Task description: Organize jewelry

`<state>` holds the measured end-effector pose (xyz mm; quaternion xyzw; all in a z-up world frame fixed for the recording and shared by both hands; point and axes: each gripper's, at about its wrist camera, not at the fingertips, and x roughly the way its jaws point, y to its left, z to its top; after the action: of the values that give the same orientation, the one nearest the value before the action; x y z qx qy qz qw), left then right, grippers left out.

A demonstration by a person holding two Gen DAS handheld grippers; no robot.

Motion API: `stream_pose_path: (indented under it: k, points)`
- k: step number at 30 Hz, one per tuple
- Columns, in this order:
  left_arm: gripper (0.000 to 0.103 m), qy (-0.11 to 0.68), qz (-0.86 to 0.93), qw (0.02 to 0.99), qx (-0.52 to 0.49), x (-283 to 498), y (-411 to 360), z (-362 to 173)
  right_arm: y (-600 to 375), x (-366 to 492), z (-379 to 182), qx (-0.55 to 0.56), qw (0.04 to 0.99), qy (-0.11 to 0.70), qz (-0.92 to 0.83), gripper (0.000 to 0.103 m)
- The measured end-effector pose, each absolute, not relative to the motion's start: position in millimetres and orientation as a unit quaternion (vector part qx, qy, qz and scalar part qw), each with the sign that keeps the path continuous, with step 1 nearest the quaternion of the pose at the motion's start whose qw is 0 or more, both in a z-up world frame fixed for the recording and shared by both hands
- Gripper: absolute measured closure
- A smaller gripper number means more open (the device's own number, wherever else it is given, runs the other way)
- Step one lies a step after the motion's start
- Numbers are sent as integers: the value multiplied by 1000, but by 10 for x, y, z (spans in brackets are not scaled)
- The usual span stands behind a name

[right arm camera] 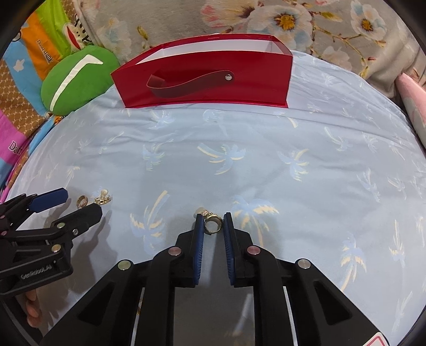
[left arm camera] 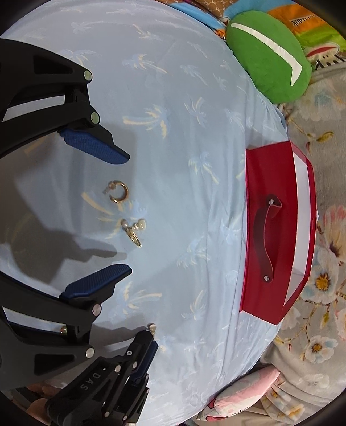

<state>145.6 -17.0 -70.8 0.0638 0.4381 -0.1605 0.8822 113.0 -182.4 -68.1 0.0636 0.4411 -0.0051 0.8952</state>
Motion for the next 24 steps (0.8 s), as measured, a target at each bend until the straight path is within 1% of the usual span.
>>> stream_pose_path:
  k: [2,3,6,8,9,12,13,15,16,17,18,19,24]
  points:
    - [41,445,-168,878,63,1499,-213,-741,-1864,1107,-674,69,894,442,-7,89]
    - [43,448,-170,876,61,1520,-226,-758,-1878,1099,-673,71,894,442,-8,89]
    - [55,444,-172,877,59,1547,-244,-759,-1911,1077,-683,79,893,444,-7,89]
    - [65,445,-179,876,52,1559,-240,-757,-1921,1071,-690,82,893,443,-7,89]
    - [67,445,-178,876,52,1562,-237,-757,-1920,1073,-690,83,893,443,-7,89]
    - [77,444,-180,876,52,1564,-234,-759,-1922,1074,-690,84,893,443,-6,89]
    - [83,443,-183,876,51,1560,-229,-758,-1922,1075,-690,85,893,443,-6,89]
    - [84,439,-185,878,50,1550,-221,-745,-1930,1075,-689,87,892,443,-5,89]
    - [87,436,-186,879,50,1539,-220,-734,-1935,1075,-687,88,892,442,-4,89]
    - [94,433,-187,880,51,1531,-221,-723,-1938,1073,-687,89,893,442,-4,89]
    - [98,431,-189,881,50,1523,-217,-710,-1943,1071,-686,89,893,442,-4,89]
    - [100,431,-191,881,47,1521,-206,-697,-1943,1072,-683,90,893,442,-5,89]
    - [100,432,-194,880,35,1509,-152,-675,-1972,1061,-654,95,894,437,-8,89]
